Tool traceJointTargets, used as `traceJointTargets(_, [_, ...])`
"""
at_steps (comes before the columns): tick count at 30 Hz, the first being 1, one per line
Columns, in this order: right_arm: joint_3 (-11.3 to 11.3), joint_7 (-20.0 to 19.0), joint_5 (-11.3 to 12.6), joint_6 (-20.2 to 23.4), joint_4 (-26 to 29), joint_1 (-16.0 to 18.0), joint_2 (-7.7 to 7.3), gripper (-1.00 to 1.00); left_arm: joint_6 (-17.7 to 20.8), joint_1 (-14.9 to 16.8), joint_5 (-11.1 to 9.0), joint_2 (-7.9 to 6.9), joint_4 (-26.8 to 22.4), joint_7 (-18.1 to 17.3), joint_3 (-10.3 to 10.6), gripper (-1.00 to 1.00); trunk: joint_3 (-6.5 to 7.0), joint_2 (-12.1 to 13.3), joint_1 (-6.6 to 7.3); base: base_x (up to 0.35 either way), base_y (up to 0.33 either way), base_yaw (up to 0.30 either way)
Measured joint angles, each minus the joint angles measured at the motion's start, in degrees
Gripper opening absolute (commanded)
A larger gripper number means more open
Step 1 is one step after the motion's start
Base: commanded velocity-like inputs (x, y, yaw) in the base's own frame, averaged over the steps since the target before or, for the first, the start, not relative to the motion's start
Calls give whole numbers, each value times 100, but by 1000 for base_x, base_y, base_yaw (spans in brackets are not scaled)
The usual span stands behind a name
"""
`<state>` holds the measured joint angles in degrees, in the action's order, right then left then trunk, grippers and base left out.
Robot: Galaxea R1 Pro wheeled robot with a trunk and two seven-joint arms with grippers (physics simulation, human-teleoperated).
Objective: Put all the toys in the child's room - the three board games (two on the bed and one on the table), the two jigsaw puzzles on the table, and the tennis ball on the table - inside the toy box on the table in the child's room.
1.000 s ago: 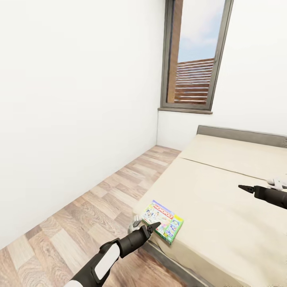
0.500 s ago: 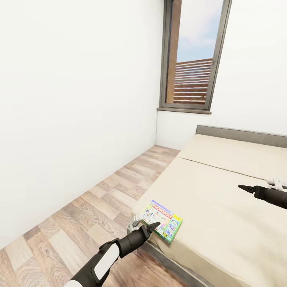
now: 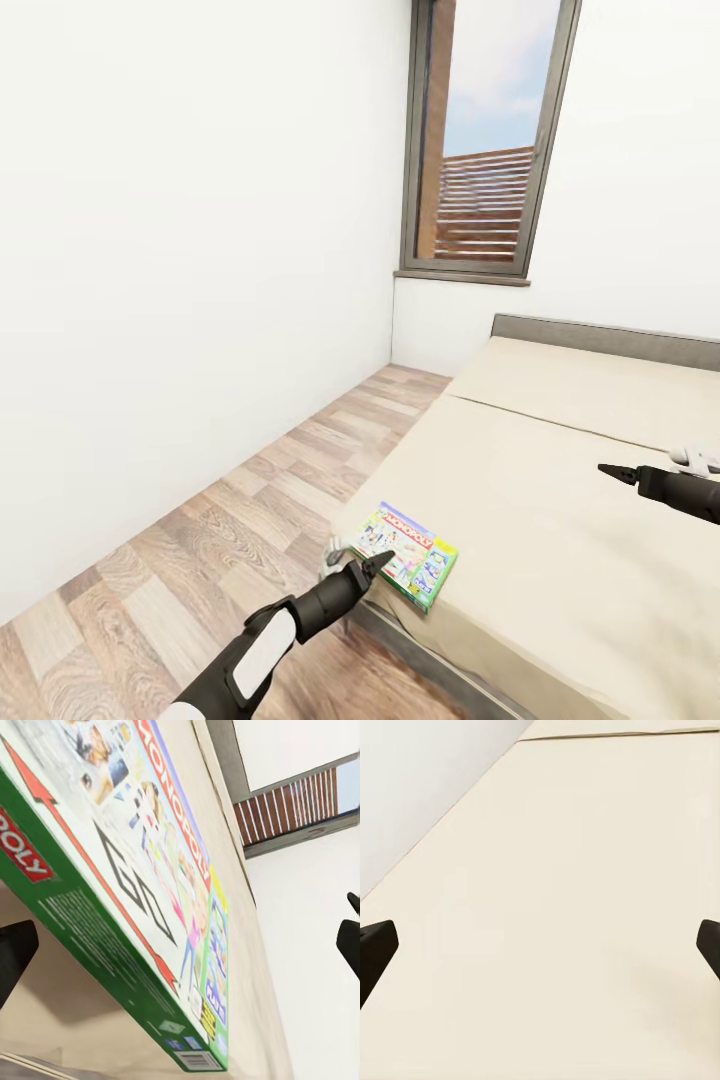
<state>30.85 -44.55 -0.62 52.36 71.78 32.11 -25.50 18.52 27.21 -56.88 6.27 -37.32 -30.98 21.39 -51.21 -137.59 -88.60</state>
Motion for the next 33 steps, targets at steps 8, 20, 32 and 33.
traceJointTargets(8, [0,0,0,0,0,0,0,100,-20,0,0,-1,1,-1,-71,100,0,0,0,0,0,0])
traceJointTargets(20, [0,0,0,-2,0,0,1,100,-28,0,3,-2,4,-1,-106,100,0,0,0,0,0,0])
traceJointTargets(32, [0,0,0,0,22,0,0,100,-29,0,8,-7,9,9,-113,100,0,0,0,0,0,0])
traceJointTargets(33, [0,0,0,0,26,0,0,100,-29,0,8,-6,10,11,-113,100,0,0,0,0,0,0])
